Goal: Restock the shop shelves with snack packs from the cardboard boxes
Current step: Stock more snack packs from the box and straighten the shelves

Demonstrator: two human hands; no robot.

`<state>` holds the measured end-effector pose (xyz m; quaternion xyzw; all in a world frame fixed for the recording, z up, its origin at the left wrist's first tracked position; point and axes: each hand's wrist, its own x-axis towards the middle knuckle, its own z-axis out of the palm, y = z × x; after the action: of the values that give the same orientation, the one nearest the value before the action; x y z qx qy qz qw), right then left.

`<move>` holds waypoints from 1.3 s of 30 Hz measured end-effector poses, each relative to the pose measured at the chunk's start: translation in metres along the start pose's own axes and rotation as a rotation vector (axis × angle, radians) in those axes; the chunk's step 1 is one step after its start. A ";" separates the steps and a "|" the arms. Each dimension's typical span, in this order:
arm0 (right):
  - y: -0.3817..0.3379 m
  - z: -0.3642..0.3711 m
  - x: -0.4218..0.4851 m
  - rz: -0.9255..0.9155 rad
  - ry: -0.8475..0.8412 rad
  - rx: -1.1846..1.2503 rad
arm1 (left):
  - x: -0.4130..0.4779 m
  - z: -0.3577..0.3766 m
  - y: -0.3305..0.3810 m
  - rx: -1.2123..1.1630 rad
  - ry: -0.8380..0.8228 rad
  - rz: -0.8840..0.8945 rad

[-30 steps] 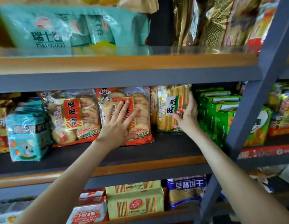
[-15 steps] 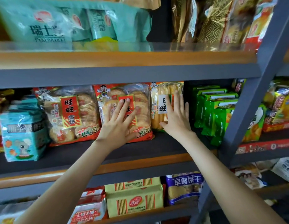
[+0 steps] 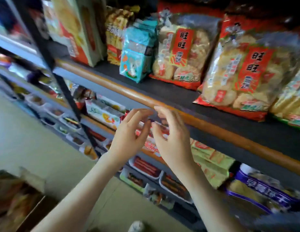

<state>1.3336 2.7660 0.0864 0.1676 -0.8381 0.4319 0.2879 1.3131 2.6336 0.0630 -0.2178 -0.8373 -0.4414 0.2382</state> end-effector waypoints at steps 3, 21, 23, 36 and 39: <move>0.000 0.068 -0.017 0.032 -0.221 0.118 | -0.059 -0.025 -0.053 0.043 0.013 -0.354; -0.033 0.469 -0.037 0.136 -1.146 -0.041 | -0.341 -0.252 -0.296 0.179 0.341 -1.633; -0.048 0.522 -0.033 0.116 -1.224 -0.100 | -0.363 -0.286 -0.310 0.159 0.412 -1.740; -0.104 0.764 -0.072 -0.069 -1.733 -0.225 | -0.447 -0.376 -0.379 -0.008 0.638 -2.130; -0.098 0.812 -0.092 -0.135 -1.862 -0.268 | -0.459 -0.362 -0.402 -0.038 0.669 -2.222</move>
<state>1.1831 2.0464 -0.2844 0.4590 -0.7623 0.0067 -0.4563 1.5202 2.0500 -0.2837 0.7612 -0.4556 -0.4554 -0.0746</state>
